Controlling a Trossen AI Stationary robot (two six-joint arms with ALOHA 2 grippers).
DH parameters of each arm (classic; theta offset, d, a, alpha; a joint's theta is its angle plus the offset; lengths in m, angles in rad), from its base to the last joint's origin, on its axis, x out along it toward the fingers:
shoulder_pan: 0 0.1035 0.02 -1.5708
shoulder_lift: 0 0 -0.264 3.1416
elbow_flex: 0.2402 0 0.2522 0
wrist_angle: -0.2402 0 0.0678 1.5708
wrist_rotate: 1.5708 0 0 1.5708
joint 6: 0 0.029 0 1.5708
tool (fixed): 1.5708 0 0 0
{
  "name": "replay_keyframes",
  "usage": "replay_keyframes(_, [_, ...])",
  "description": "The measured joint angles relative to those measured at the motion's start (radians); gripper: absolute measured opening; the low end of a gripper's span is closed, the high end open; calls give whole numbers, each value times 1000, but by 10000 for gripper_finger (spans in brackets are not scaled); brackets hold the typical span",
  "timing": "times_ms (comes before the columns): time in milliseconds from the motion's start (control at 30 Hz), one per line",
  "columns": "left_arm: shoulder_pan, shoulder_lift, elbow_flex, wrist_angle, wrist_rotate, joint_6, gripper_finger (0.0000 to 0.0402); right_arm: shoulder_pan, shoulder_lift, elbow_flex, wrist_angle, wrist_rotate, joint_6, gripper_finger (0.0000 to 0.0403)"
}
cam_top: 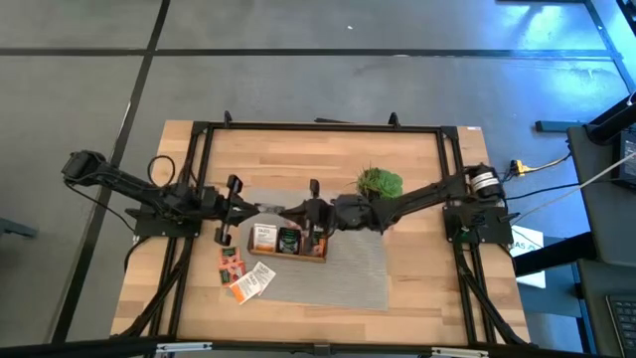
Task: Pick & Place Tea
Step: Put the violet tea bag into the middle section of the wooden organizer
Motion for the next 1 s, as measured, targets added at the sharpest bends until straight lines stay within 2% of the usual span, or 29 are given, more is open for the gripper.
replay_keyframes(133, [0,-19,0,-83,-10,-34,39,0,-56,59,-305,1,60,3])
replay_keyframes(267, [0,-27,0,-164,15,-114,38,0,-55,226,-699,6,96,2])
replay_keyframes(367, [0,-27,0,-222,75,-149,36,0,-44,328,-873,48,107,2])
replay_keyframes(433, [0,-27,0,-249,106,-172,36,0,-40,372,-979,8,130,2])
replay_keyframes(567, [0,-33,0,-264,148,-235,40,-10,-40,418,-1085,-124,254,2])
replay_keyframes(767, [0,-33,0,-282,157,-231,37,-20,-16,418,-1105,-337,382,1])
replay_keyframes(1000, [0,-37,0,-302,145,-229,39,-27,53,419,-1134,-367,384,1])
